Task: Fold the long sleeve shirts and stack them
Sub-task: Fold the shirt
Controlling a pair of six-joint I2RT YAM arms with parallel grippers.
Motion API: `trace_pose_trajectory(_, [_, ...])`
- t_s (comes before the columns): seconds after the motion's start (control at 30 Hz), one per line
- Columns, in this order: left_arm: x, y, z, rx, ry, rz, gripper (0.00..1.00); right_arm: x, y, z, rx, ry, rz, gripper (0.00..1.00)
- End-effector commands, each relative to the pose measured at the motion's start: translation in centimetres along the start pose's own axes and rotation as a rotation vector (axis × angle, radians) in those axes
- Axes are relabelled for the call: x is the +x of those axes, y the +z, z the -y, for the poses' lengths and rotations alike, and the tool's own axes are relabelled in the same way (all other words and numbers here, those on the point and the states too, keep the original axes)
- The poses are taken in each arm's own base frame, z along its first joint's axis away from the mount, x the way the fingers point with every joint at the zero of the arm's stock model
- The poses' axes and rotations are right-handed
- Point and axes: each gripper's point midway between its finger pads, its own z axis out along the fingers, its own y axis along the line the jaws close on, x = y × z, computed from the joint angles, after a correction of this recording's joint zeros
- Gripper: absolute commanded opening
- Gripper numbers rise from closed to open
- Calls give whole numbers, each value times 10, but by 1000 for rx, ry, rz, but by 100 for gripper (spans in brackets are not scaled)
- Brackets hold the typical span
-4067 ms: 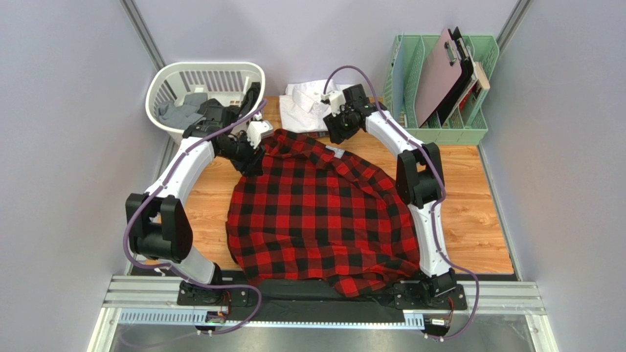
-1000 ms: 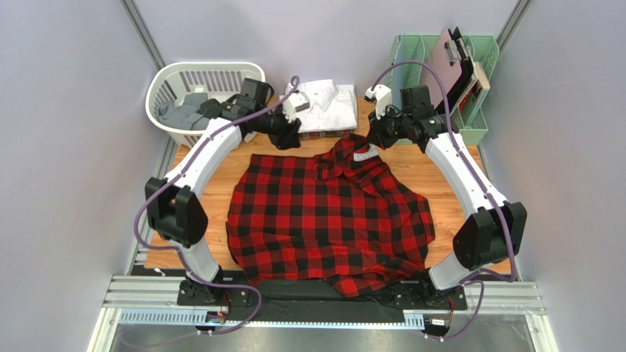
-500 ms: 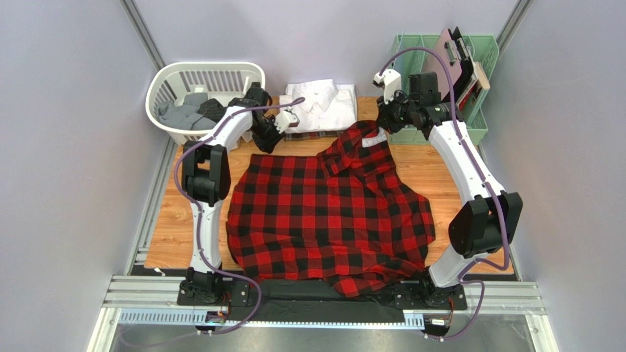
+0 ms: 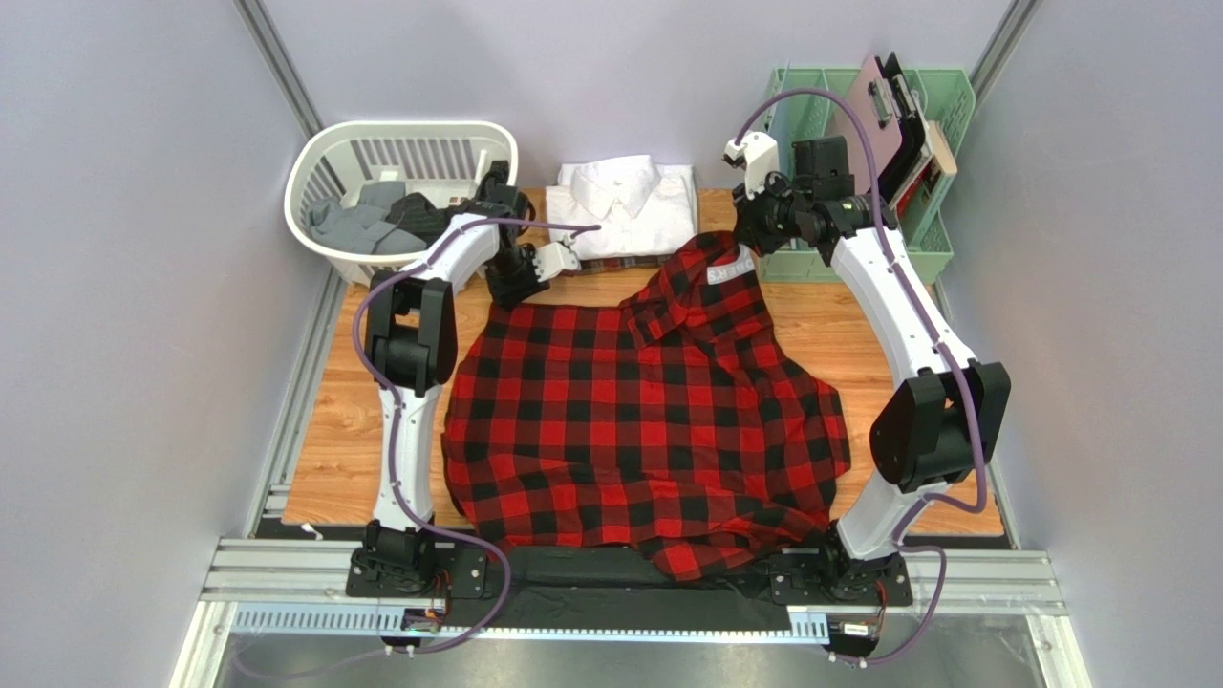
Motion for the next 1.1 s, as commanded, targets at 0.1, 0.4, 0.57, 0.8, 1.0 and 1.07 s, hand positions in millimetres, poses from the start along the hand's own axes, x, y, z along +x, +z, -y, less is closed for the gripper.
trace_pose_trajectory(0.1, [11,8,13,68,53,-41,17,-20,-4,20,53,-40,55,0])
trace_pose_trajectory(0.4, [-19,-45,-3,-40,27,87,0,-41,-16,35,104,-79,94,0])
trace_pose_trajectory(0.57, [-36,-83,-30,-192,-1,161,0,-51,-18,52,162,-107,101,0])
trace_pose_trajectory(0.8, [-45,-110,-31,-236,3,219,0,-36,-11,69,202,-132,49,0])
trace_pose_trajectory(1.0, [-37,-114,-21,-223,24,202,0,-31,-13,63,174,-126,49,0])
trace_pose_trajectory(1.07, [-38,-121,-19,-232,33,213,0,-31,-19,59,165,-125,50,0])
